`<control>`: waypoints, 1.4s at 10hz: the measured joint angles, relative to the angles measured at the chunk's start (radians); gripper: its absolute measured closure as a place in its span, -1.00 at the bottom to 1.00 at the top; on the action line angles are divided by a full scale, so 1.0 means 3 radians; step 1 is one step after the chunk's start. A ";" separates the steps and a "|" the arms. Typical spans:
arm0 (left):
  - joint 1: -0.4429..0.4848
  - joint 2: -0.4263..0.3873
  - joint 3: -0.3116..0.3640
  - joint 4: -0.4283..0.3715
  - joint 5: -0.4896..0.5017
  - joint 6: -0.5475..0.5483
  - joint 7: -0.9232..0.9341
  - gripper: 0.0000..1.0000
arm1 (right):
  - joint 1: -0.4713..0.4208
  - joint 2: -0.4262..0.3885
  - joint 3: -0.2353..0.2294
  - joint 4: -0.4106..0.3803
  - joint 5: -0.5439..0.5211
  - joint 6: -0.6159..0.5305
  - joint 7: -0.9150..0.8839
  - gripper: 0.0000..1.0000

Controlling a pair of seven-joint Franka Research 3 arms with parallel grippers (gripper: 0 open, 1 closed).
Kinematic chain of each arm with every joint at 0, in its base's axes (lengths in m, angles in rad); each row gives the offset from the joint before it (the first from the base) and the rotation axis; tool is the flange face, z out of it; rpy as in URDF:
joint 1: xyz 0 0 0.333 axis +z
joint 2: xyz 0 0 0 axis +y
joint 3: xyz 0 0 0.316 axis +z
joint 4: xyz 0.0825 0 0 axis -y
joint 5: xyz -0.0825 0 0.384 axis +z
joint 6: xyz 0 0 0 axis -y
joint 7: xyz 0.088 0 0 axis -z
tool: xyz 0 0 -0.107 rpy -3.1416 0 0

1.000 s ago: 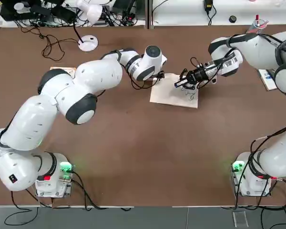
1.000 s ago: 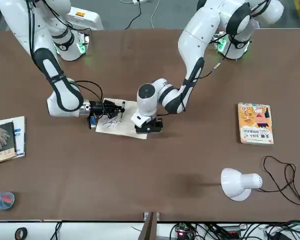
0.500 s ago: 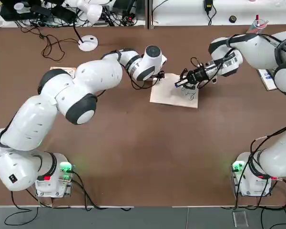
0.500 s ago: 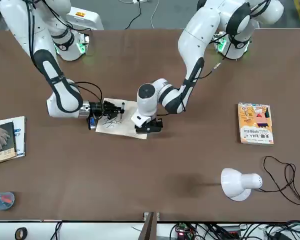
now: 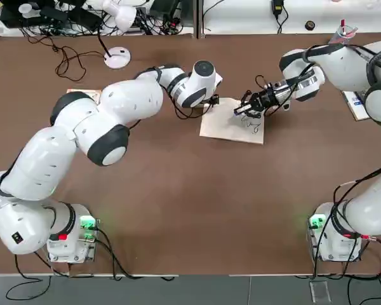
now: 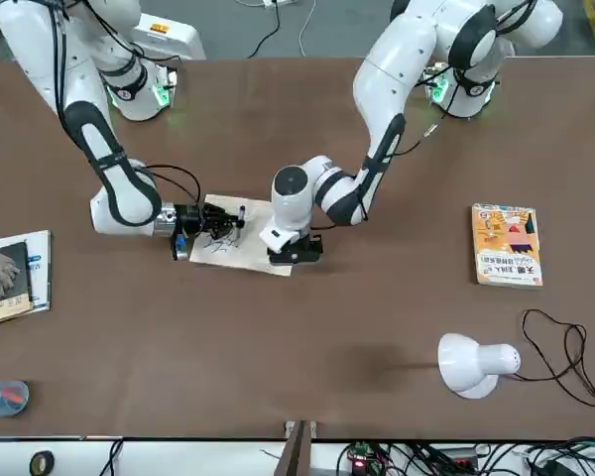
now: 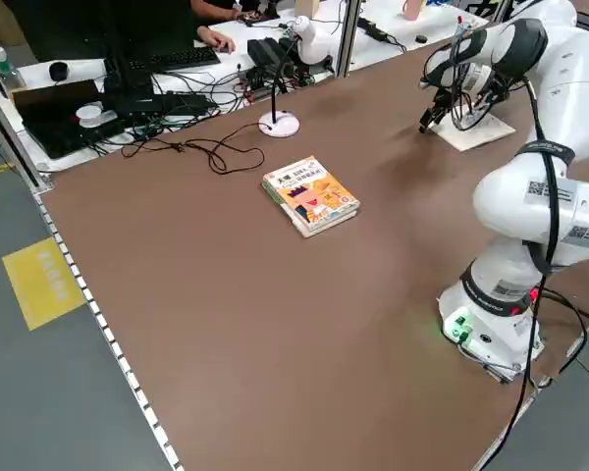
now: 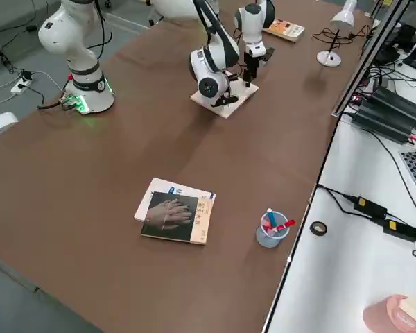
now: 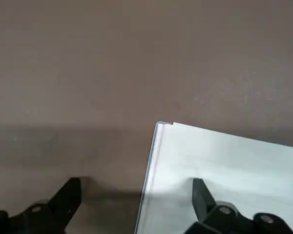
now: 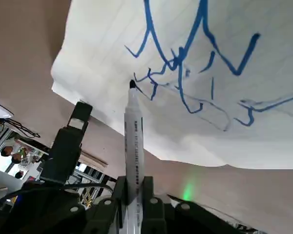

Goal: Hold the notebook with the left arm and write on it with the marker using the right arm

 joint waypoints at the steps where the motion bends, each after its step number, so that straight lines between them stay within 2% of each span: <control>1: 0.0000 0.0000 0.0000 0.0000 0.0000 0.0000 0.0000 -1.00 | -0.0017 0.0002 -0.0001 0.0000 0.0000 0.0000 -0.0032 0.67; 6: 0.0000 0.0000 0.0000 0.0000 0.0000 0.0000 0.0000 -1.00 | -0.0104 0.0018 -0.0005 0.0000 0.0000 -0.0013 -0.0125 0.67; 14: 0.0000 0.0000 0.0000 0.0000 0.0000 0.0000 0.0000 -1.00 | -0.0067 0.0024 0.0004 0.0000 0.0000 -0.0012 -0.0157 0.67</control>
